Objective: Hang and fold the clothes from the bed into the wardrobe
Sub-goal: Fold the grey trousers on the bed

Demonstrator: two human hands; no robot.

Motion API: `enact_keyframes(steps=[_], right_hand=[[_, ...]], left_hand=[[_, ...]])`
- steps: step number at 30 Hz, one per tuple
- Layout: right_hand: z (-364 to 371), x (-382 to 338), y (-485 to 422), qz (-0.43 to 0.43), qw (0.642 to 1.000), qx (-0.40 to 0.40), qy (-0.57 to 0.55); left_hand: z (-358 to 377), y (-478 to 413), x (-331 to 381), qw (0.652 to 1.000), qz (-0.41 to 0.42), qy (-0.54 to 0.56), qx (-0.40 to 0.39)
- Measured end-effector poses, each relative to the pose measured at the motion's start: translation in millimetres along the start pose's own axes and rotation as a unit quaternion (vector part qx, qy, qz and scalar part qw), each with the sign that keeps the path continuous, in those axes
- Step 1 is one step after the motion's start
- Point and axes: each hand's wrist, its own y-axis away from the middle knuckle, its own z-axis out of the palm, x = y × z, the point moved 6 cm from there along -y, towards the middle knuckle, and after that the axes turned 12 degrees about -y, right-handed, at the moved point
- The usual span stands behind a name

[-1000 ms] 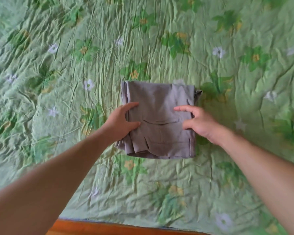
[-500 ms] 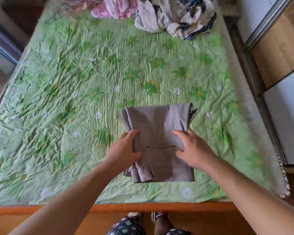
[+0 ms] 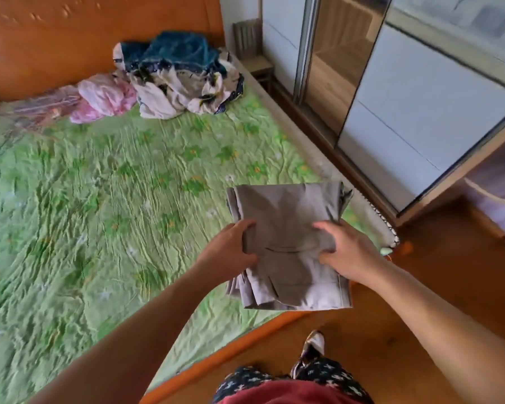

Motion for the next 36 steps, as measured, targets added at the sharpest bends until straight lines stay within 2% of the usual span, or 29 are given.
enact_keyframes(steps=[8, 16, 20, 27, 36], right_hand=[[-117, 85, 65, 0.033, 0.995, 0.090, -0.037], [-259, 214, 120, 0.072, 0.990, 0.121, -0.032], [-314, 269, 127, 0.092, 0.989, 0.115, -0.027], [-376, 324, 63, 0.072, 0.994, 0.088, -0.010], [-450, 355, -63, 0.046, 0.997, 0.042, 0.041]], left_hand=[[13, -36, 153, 0.995, 0.098, -0.033, 0.009], [83, -81, 343, 0.989, 0.142, -0.009, -0.037], [112, -101, 412, 0.988, 0.147, 0.009, -0.045], [121, -170, 461, 0.993, 0.113, 0.021, -0.031], [111, -294, 498, 0.996, 0.071, 0.053, -0.027]])
